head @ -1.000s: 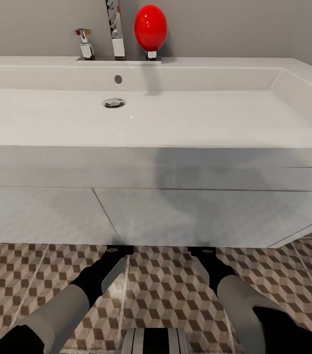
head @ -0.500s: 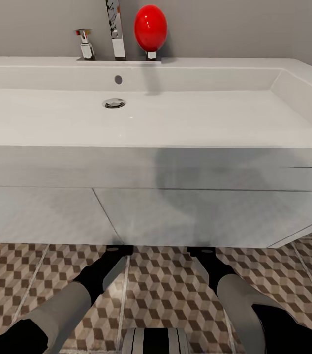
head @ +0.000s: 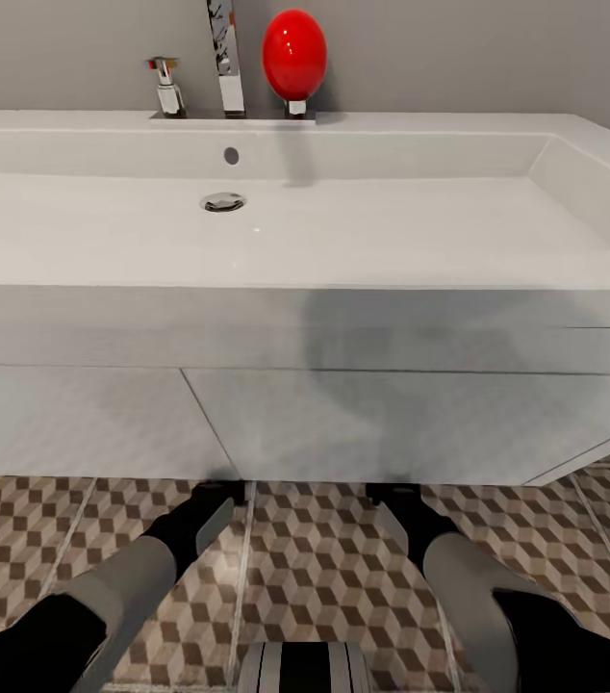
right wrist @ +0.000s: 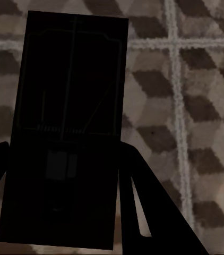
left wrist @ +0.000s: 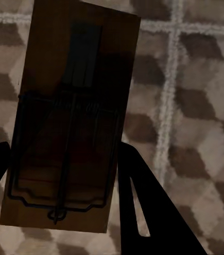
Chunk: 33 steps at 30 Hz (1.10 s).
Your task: Take the four mousetraps from the cabinet in the bathroom and place them on the bathroom floor. Make sure all four end up on the same floor surface, and ensure that at least two of them are either under or directly next to the same bathroom sink.
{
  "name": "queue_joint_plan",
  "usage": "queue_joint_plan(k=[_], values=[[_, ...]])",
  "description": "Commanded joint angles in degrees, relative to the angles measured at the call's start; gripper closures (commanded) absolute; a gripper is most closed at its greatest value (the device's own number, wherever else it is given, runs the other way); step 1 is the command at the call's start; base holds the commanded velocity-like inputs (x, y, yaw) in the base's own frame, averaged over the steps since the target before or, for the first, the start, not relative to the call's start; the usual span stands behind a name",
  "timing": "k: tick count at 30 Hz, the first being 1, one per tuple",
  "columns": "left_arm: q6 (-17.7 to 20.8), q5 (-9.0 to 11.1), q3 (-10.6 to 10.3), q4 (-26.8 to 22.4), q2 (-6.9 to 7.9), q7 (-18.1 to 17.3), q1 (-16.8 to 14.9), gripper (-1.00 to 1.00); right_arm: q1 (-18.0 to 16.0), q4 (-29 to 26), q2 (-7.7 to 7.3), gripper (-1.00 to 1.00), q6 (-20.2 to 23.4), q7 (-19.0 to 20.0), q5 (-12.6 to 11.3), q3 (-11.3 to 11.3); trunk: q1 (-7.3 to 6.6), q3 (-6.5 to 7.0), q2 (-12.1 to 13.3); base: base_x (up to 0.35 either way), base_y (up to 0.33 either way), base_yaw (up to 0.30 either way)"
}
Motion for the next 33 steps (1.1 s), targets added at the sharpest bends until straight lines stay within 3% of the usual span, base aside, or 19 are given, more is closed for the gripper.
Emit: queue_joint_plan(k=[1,10,33], values=[[0.2,0.4,-0.3,0.9,0.04,0.4,-1.9,1.00,-0.4,0.4,0.03,1.00,0.5,0.1,0.6,-0.2,-0.01,-0.02,0.0,0.000,0.000,0.000],[0.3,0.4,-0.1,3.4,-0.42,0.4,-2.7,1.00,-1.3,2.3,0.00,1.00,0.5,0.1,0.6,-0.2,-0.01,-0.02,0.0,0.000,0.000,0.000],[-0.2,0.4,-0.1,1.9,-0.04,0.2,-2.7,1.00,-1.3,2.3,-0.16,1.00,0.6,-0.2,0.4,-0.3,-0.01,-0.02,0.0,0.000,0.000,0.000]])
